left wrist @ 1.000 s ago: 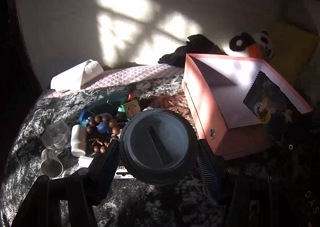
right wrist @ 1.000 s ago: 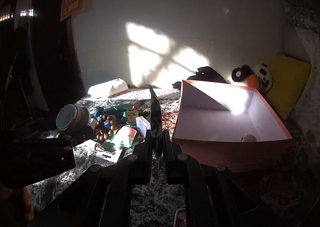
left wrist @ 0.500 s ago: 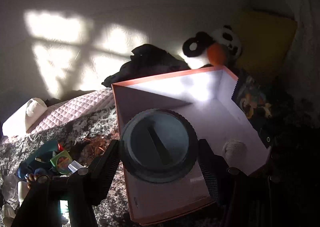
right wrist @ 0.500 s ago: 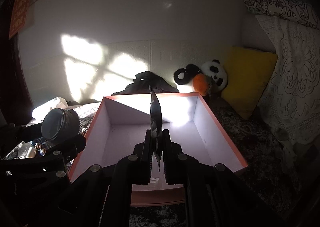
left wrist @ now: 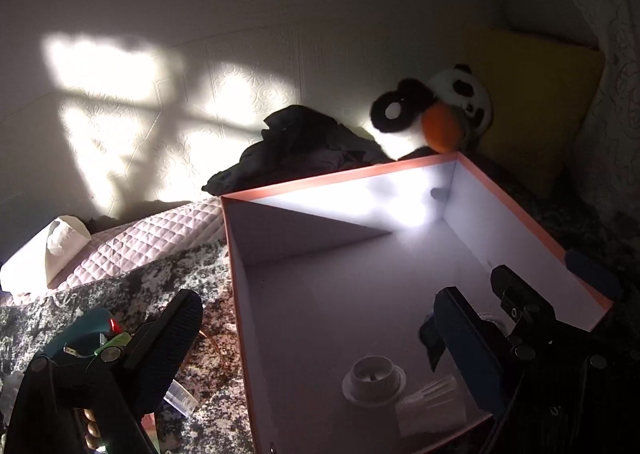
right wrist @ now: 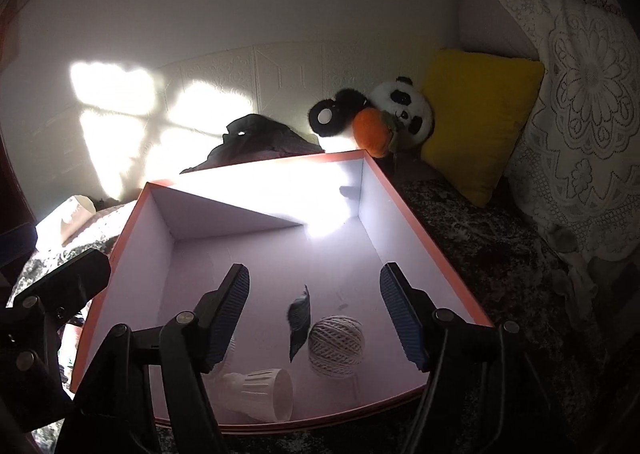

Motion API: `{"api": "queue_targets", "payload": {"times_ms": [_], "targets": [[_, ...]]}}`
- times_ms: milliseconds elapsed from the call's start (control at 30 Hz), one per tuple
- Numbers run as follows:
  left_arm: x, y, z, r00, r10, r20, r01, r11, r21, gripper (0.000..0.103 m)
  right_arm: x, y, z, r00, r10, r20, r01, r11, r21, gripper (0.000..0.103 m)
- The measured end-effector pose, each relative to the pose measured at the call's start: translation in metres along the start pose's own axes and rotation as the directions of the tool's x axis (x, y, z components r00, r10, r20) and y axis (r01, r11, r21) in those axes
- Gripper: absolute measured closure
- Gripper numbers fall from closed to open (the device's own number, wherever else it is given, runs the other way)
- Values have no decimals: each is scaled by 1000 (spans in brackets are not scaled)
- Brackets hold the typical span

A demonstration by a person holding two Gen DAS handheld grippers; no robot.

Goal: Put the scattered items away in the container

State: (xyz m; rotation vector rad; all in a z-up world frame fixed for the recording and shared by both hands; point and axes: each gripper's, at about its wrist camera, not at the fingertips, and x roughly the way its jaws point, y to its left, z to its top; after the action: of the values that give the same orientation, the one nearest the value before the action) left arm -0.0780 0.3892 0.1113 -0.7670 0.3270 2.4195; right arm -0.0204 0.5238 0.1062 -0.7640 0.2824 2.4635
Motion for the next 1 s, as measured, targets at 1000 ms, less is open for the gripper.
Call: {"api": "queue_targets", "payload": {"times_ms": [1000], "targets": [[-142, 291, -216, 942, 300, -153, -333, 894, -300, 6, -129, 281, -142, 935, 355, -7, -329, 860, -390, 32]]}}
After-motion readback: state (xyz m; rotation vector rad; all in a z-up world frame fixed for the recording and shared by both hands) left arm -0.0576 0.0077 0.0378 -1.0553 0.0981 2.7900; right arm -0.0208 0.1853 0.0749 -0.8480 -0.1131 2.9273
